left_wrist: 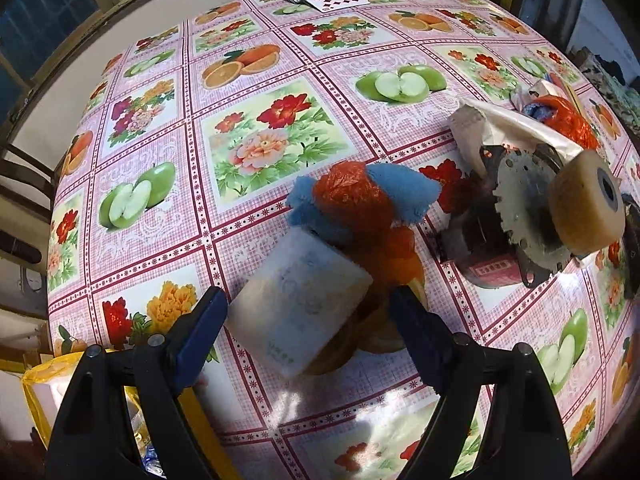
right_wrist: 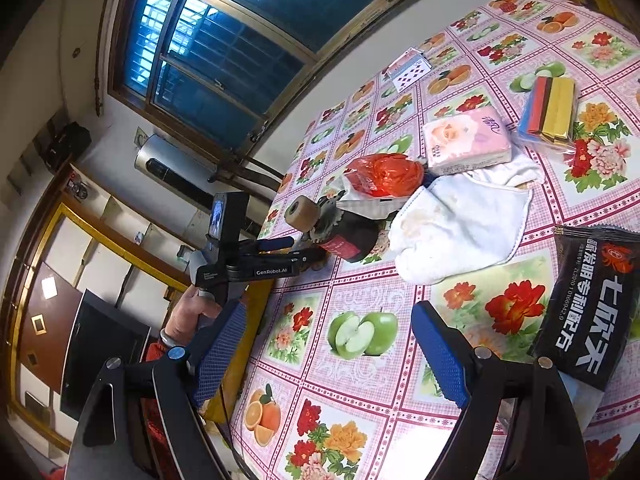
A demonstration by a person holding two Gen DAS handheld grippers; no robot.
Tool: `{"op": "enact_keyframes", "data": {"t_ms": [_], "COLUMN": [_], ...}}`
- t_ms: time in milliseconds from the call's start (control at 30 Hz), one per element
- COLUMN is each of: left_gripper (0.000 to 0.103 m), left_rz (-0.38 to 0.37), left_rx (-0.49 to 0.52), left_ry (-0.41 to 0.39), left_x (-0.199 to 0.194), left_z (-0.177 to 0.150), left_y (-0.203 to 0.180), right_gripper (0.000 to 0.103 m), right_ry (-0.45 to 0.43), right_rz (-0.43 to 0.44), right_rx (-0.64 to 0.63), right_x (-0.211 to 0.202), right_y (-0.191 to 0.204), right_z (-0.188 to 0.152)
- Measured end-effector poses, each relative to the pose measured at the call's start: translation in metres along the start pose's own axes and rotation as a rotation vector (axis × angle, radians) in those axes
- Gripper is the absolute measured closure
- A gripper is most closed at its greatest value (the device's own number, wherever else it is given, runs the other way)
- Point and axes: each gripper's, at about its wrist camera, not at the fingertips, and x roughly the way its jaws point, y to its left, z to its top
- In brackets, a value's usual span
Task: Organize soft objects
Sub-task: 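Grasp the white Face tissue pack with the left gripper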
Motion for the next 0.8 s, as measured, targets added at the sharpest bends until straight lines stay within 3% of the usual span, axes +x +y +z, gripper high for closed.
{"op": "enact_keyframes", "data": {"t_ms": [300, 433, 600, 800], "left_gripper": [0.022, 0.058, 0.058, 0.060], "left_rz": [-0.099, -0.092, -0.074, -0.078], "left_rx": [-0.076, -0.108, -0.173, -0.257], "left_ry": [0.024, 0.004, 0.000, -0.003], "left_x": [0.000, -0.009, -0.008, -0.010], "left_z": [-0.010, -0.014, -0.011, -0.014], "left_y": [0.001, -0.003, -0.002, 0.000], "right_gripper": [0.016, 0.016, 0.015, 0.014], "right_ry": [-0.026, -0.069, -0.113, -0.097], "right_rz": [-0.053, -0.063, -0.080, -0.111], "right_rx": [-0.022, -0.006, 0.004, -0.022], "right_x": [-0.005, -0.018, -0.037, -0.036], "right_y": [0.003, 0.001, -0.002, -0.001], "right_z": [0.010, 0.017, 0.020, 0.019]}}
